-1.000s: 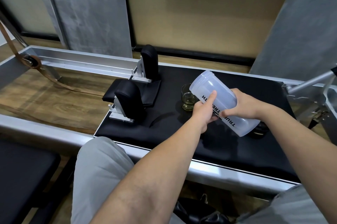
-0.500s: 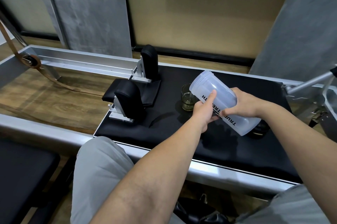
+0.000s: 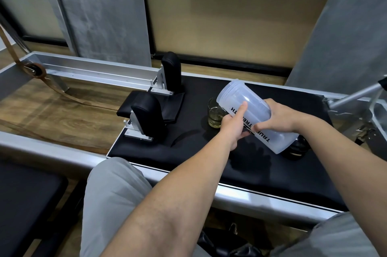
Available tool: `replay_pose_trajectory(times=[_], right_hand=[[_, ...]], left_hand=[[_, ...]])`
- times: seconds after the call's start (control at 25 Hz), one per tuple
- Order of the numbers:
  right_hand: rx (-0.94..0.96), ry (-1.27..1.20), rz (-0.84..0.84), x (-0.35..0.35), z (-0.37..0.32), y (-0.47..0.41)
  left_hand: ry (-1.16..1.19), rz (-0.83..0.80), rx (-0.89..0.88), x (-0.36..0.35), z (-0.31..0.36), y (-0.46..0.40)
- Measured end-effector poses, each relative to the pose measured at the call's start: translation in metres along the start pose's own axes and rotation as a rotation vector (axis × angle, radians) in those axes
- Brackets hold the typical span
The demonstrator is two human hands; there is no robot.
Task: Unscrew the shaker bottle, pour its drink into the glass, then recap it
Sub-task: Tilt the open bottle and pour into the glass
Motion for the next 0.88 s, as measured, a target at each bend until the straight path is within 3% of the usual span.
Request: replay_pose_trajectory(times=[0.88], right_hand=[[-0.021, 0.036, -0.006, 0.007, -0.011, 0.003]], left_hand=[[-0.001, 0.007, -0.012, 0.002, 0.007, -0.005]])
Point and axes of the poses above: each hand's wrist, its own y-axis away from the middle knuckle, its own x-axis out of the back of the hand, z = x × y, the point moved 7 cm from there along -y, towards the middle knuckle, and after that the axes turned 13 degrees about -z, right-handed, at the moved point
